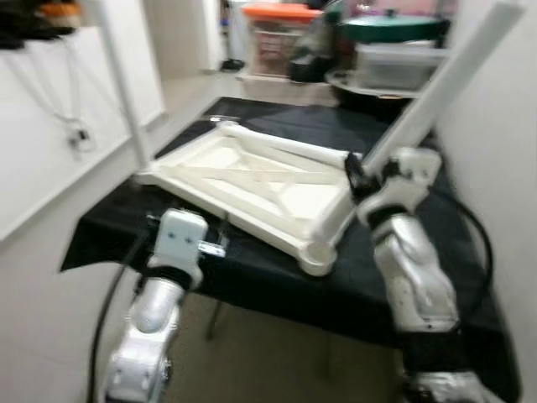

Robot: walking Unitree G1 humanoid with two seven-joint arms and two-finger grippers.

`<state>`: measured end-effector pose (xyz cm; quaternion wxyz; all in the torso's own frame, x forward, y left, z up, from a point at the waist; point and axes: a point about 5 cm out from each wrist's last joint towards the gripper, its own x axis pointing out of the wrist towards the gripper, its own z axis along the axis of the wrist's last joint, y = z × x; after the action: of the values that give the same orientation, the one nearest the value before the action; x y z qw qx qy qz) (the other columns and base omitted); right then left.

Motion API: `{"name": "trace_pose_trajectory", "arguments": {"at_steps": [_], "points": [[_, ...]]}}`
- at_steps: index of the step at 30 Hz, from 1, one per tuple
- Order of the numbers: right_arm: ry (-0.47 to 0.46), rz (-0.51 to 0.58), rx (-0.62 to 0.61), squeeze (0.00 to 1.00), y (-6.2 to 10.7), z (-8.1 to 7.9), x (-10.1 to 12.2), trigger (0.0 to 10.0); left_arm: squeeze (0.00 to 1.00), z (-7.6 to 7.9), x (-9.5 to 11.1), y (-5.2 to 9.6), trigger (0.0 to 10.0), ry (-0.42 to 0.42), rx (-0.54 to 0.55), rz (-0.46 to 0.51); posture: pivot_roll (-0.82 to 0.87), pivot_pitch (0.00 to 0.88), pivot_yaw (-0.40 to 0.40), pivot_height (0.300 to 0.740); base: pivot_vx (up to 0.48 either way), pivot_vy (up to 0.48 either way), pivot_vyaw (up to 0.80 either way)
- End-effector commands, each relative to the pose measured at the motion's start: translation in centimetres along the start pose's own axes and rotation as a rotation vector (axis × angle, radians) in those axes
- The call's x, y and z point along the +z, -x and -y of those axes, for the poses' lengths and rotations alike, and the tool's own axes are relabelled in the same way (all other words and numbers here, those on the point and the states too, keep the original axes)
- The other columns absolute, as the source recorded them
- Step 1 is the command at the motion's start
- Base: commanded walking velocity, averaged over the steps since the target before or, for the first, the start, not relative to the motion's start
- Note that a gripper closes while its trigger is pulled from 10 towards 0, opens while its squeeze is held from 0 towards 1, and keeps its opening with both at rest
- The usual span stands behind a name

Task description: Building children table

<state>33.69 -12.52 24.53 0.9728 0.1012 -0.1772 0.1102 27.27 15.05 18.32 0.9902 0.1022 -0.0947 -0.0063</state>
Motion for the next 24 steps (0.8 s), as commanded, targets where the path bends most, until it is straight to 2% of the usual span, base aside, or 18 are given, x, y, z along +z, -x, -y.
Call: {"name": "trace_pose_trajectory", "arguments": {"at_steps": [1, 6, 10, 12, 13, 15, 20, 24], "points": [[0.007, 0.031, -0.087, 0.00, 0.3, 2.4, 0.7, 10.0, 0.00, 0.9, 0.4, 0.0, 10.0, 0.034, -0.048, 0.013, 0.07, 0.031, -0.051, 0.740, 0.000, 0.000, 0.00], [-0.003, 0.044, -0.081, 0.00, 0.2, 2.4, 0.9, 10.0, 0.00, 1.0, 0.4, 0.0, 10.0, 0.032, -0.052, 0.009, 0.07, 0.028, -0.054, 0.740, 0.000, 0.000, 0.00], [-0.019, 0.035, -0.016, 0.00, -0.1, 2.1, 0.9, 10.0, 0.00, 1.2, 0.3, 0.1, 10.0, 0.035, -0.059, 0.004, 0.08, 0.029, -0.052, 0.740, 0.000, 0.000, 0.00], [-0.032, 0.006, 0.092, 0.00, -0.6, 2.2, 0.9, 10.0, 0.00, 1.7, 0.3, 0.3, 10.0, 0.074, -0.120, -0.002, 0.08, 0.037, -0.049, 0.740, 0.000, 0.000, 0.00], [-0.032, 0.006, 0.092, 0.00, -0.6, 2.2, 0.9, 10.0, 0.00, 1.7, 0.3, 0.3, 10.0, 0.074, -0.120, -0.002, 0.08, 0.037, -0.049, 0.740, 0.000, 0.000, 0.00], [-0.021, -0.041, 0.190, 0.00, -1.3, 3.2, 0.9, 10.0, 0.00, 2.3, 0.5, 0.7, 10.0, 0.106, -0.183, 0.007, 0.08, 0.050, -0.052, 0.740, 0.000, 0.000, 0.00], [-0.034, -0.094, 0.257, 0.00, -2.5, 4.5, 1.4, 10.0, 0.00, 2.9, 0.7, 1.3, 10.0, 0.134, -0.229, 0.009, 0.08, 0.073, -0.046, 0.740, 0.000, 0.000, 0.00], [-0.091, -0.200, 0.505, 0.00, -3.6, 4.5, 1.4, 10.0, 0.00, 3.9, 0.8, 2.1, 10.0, 0.145, -0.273, -0.006, 0.09, 0.123, -0.047, 0.740, 0.000, 0.000, 0.00]]}}
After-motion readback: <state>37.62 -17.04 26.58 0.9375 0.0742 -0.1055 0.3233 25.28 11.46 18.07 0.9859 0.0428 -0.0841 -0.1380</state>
